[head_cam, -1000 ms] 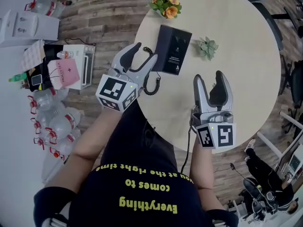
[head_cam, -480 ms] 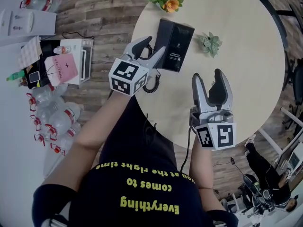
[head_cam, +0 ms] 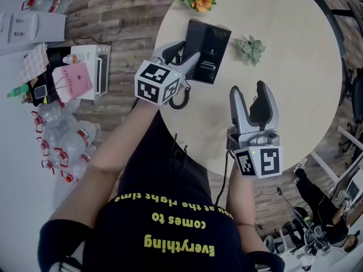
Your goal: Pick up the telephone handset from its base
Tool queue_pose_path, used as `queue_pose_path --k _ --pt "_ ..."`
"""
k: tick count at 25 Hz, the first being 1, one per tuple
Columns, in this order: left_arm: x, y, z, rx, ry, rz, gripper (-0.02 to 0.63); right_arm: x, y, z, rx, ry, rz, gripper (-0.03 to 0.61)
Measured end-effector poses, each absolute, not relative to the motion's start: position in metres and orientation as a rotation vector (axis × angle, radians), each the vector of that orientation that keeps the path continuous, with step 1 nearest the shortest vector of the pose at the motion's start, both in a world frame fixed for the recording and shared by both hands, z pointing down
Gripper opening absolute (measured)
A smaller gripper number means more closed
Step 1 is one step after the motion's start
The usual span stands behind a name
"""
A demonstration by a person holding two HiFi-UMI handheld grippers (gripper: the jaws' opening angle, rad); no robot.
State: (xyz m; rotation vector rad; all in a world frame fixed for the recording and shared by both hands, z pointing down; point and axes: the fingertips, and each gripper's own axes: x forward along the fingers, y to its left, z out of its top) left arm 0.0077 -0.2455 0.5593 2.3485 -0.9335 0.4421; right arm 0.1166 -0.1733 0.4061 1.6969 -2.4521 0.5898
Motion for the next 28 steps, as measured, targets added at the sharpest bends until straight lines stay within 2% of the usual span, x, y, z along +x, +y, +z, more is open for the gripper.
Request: queue_pose_path --k 10,12,15,16,18,28 --pt "0.011 -0.247 0.564 2.337 -0.912 0.449 0.172 0.123 -0.173 0.408 1.711 -2.444 0.580 0.262" --pt "0.010 -0.246 0.564 2.334 -0.907 0.449 0.169 0.125 -0.172 0.408 1.719 -2.433 0.567 0.244" --pt "0.009 -0.245 0.564 2.336 -0.888 0.440 0.164 0.126 -0.170 0.411 1.709 -2.392 0.552 0.123" --pt "0.009 -0.246 0.564 2.339 -0.878 0.435 0.163 0.127 -0.170 0.413 1.701 -2.381 0.552 0.056" --pt "0.009 -0.246 0.564 2.337 -0.866 0.431 0.160 0.127 -0.170 0.413 1.689 -2.376 0.554 0.012" --pt "0.005 -0.244 0.555 2.307 -0.897 0.401 0.106 0.130 -0.168 0.407 1.696 -2.378 0.527 0.012"
